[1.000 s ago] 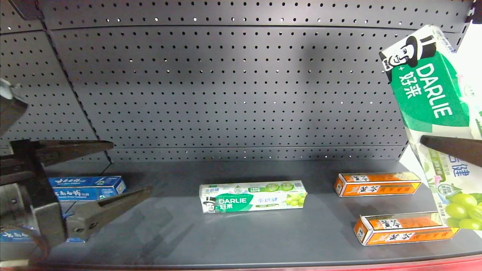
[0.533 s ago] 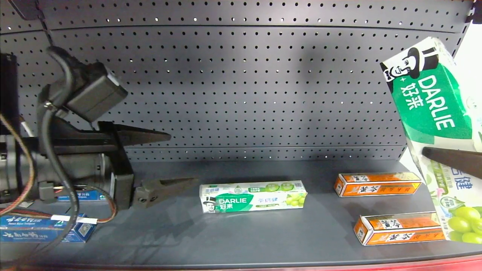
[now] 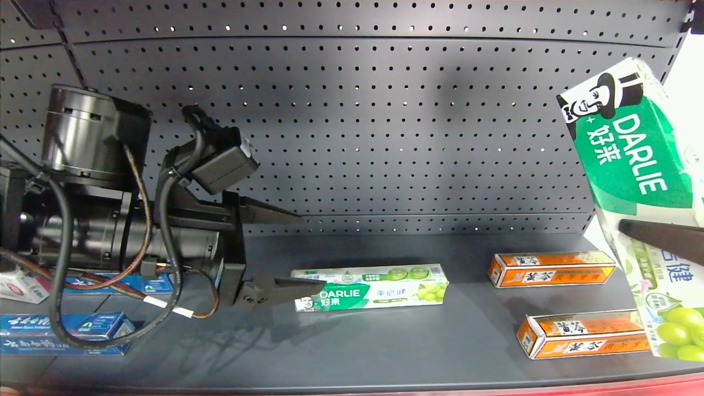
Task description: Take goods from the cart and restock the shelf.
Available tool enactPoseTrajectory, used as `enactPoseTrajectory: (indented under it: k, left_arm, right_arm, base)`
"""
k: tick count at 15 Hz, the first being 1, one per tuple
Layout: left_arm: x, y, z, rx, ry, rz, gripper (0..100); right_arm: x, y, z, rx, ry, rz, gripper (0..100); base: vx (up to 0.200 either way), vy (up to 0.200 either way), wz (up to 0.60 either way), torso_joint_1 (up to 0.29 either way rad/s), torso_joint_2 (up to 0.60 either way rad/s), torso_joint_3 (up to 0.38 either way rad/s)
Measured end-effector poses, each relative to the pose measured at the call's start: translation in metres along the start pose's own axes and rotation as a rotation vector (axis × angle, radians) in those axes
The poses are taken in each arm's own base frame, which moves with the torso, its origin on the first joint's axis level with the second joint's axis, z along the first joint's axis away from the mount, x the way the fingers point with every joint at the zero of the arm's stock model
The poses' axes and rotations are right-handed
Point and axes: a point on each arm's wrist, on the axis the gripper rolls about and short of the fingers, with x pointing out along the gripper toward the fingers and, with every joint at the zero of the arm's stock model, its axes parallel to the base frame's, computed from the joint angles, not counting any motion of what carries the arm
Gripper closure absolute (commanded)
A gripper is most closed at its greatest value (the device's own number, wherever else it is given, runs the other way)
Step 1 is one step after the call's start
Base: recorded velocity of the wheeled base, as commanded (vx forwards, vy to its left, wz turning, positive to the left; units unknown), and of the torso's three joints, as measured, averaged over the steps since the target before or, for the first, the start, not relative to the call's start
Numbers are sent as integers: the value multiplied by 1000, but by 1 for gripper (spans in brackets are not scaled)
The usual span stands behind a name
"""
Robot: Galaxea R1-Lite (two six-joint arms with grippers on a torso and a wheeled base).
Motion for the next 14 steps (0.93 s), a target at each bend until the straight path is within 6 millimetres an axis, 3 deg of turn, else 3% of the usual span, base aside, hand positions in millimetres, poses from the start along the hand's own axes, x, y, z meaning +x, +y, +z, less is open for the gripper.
enactPoseTrajectory:
  k: [7,14]
  left_arm:
    - [28,26,-8,45,18,-73,0]
    - [29,36,-33,115,201,-70,0]
  right_arm:
    - [-1,1,0,-1,-4,11,100]
    - [-5,1,-2,-1,-7,10,100]
  base:
    - [0,0,0,0,0,0]
    - [0,0,0,0,0,0]
